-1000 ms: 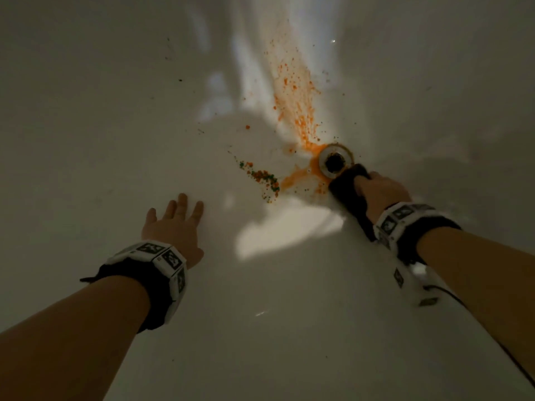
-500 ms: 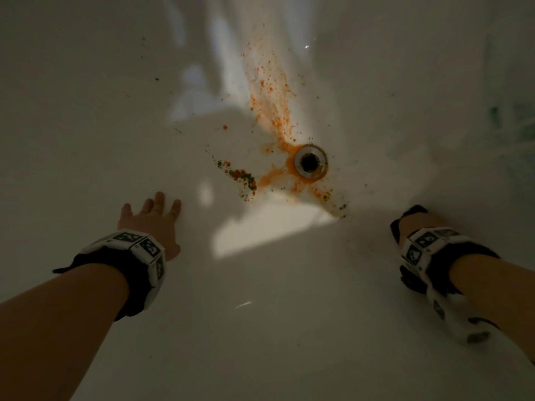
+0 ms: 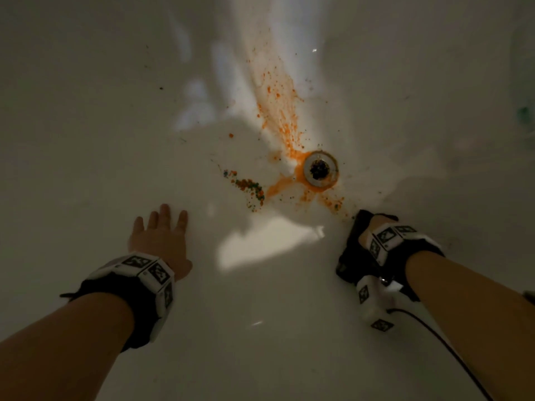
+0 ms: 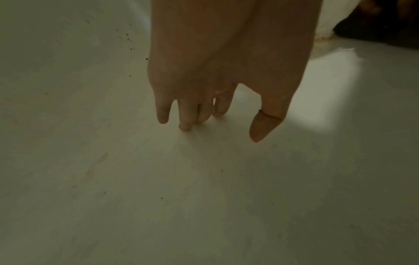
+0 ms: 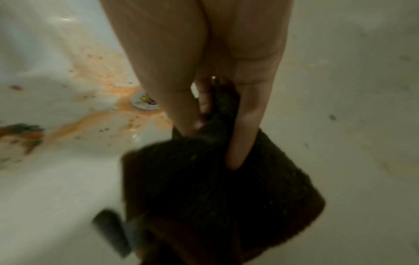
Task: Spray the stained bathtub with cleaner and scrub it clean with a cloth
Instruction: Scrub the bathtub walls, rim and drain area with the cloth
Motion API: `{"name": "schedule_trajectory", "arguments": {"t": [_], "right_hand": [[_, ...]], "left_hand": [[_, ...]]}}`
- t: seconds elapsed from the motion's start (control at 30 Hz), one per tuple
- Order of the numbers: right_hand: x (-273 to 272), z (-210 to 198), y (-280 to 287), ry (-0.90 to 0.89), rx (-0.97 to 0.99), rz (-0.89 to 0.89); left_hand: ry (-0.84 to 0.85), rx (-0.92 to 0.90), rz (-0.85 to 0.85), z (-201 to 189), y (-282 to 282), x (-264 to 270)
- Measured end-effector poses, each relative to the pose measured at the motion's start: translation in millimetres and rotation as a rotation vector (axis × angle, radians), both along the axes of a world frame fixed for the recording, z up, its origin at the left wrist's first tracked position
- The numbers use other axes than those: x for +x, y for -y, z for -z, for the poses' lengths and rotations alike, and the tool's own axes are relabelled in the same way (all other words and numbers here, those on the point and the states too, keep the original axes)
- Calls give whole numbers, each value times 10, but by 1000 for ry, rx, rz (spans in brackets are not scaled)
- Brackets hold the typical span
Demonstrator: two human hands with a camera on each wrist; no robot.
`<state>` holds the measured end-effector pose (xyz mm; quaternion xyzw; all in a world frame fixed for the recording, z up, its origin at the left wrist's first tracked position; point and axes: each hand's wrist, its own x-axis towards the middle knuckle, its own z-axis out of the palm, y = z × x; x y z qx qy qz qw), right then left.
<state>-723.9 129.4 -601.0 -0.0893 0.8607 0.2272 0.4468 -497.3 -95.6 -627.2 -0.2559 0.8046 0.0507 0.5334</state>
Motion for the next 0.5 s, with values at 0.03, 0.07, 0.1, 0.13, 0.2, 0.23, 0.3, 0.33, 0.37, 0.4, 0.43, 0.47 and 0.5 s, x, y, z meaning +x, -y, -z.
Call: {"name": "schedule_trajectory", "arguments": {"t": [0.03, 0.07, 0.1, 0.13, 0.2, 0.23, 0.3, 0.33, 0.37, 0.4, 0.43, 0.47, 0.5], "right_hand": [[-5, 22, 31, 4, -34, -73], [17, -12, 105, -1, -75, -94], [-1, 50, 120, -13, -135, -104], [-12, -16, 212, -33, -166, -123], [-131, -100, 300, -176, -172, -238], [-263, -85, 300, -300, -155, -298], [-502, -198, 307, -478, -65, -413], [-600, -266, 298, -521, -5, -483], [-706, -284, 269, -565, 64, -537], [-774, -314, 257, -559, 125, -532], [-819, -312, 249, -536, 123, -445], [-806, -264, 247, -487, 103, -364], [-771, -116, 173, -444, 32, -298]], "left_hand": [[6, 2, -3, -7, 1, -16], [14, 5, -5, -20, 5, -26], [21, 8, -5, -32, 14, -34], [28, 13, -6, -46, 24, -31], [35, 31, -20, -75, 47, -11], [35, 39, -30, -80, 55, -7], [38, 50, -42, -74, 61, -8], [41, 54, -46, -69, 58, -6], [41, 58, -51, -64, 52, 3], [35, 61, -54, -59, 48, 10], [26, 61, -54, -57, 51, 12], [19, 62, -55, -57, 61, 20], [13, 64, -55, -58, 70, 24]]}}
